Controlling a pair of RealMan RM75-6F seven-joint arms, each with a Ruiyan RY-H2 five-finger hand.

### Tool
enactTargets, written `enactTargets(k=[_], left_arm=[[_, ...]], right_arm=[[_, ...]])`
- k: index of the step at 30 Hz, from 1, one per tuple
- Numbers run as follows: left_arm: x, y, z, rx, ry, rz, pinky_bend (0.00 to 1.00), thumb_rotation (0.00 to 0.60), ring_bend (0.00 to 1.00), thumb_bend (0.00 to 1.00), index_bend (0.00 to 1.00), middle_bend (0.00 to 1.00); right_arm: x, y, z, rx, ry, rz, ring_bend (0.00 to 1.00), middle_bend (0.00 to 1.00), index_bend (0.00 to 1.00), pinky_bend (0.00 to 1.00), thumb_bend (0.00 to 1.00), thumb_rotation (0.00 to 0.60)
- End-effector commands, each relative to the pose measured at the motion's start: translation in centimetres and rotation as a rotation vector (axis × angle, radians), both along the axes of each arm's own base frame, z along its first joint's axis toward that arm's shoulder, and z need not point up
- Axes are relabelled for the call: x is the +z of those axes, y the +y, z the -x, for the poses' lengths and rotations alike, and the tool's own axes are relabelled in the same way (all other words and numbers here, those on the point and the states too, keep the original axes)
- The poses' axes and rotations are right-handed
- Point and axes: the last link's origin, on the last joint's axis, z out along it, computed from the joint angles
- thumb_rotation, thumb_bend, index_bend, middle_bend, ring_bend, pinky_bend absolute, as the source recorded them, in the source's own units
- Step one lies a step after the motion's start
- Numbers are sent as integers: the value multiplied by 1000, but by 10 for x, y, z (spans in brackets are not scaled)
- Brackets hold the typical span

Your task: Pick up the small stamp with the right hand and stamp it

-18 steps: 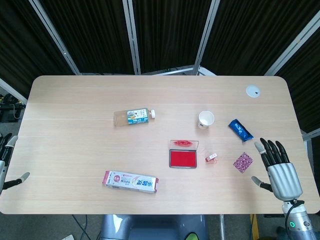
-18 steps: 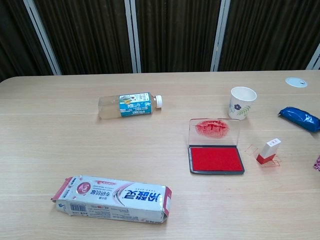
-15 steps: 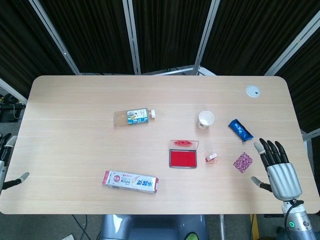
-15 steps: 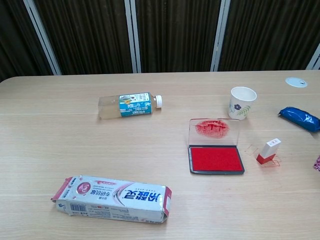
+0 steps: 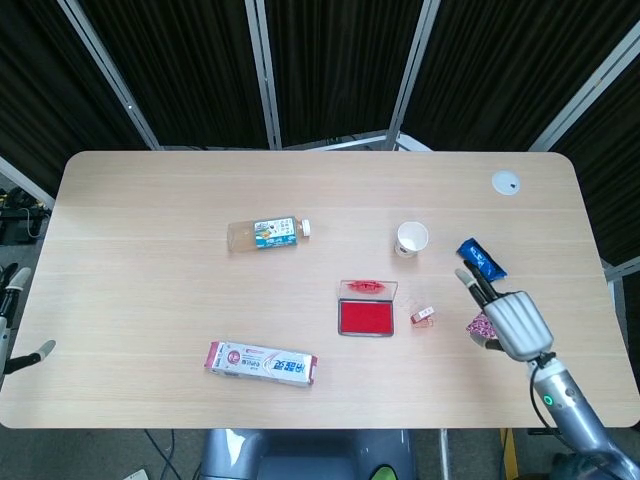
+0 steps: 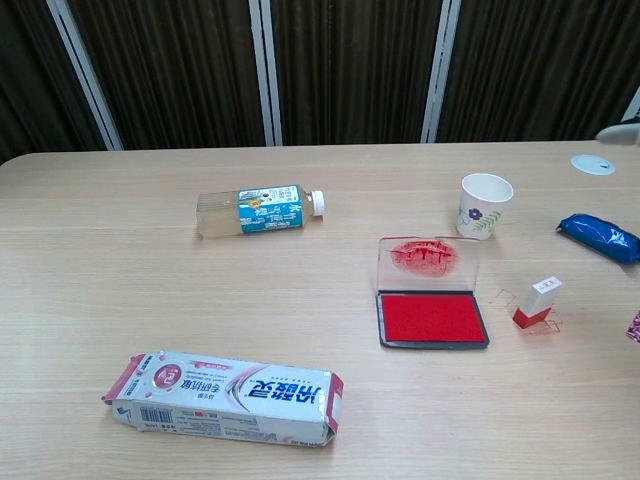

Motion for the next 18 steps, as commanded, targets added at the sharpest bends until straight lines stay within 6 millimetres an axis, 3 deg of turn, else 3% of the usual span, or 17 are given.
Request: enactTargets(k=[1, 7, 18], left_arm=[[-3, 2, 1, 11, 11, 0, 0, 600, 0, 0, 0, 0], [-8, 4, 6, 35, 36, 1, 0, 600, 0, 0, 0, 0], [-14, 9, 11, 51, 53, 2, 0, 600, 0, 0, 0, 0]], right_arm=[[-27, -29, -9, 60, 52, -116, 800, 135, 90, 1000, 0, 600], [-47, -41, -10, 120, 138, -183, 814, 244, 213, 1000, 8, 600], [-69, -50, -11, 185, 197, -234, 814, 344, 321, 1000, 150, 600]])
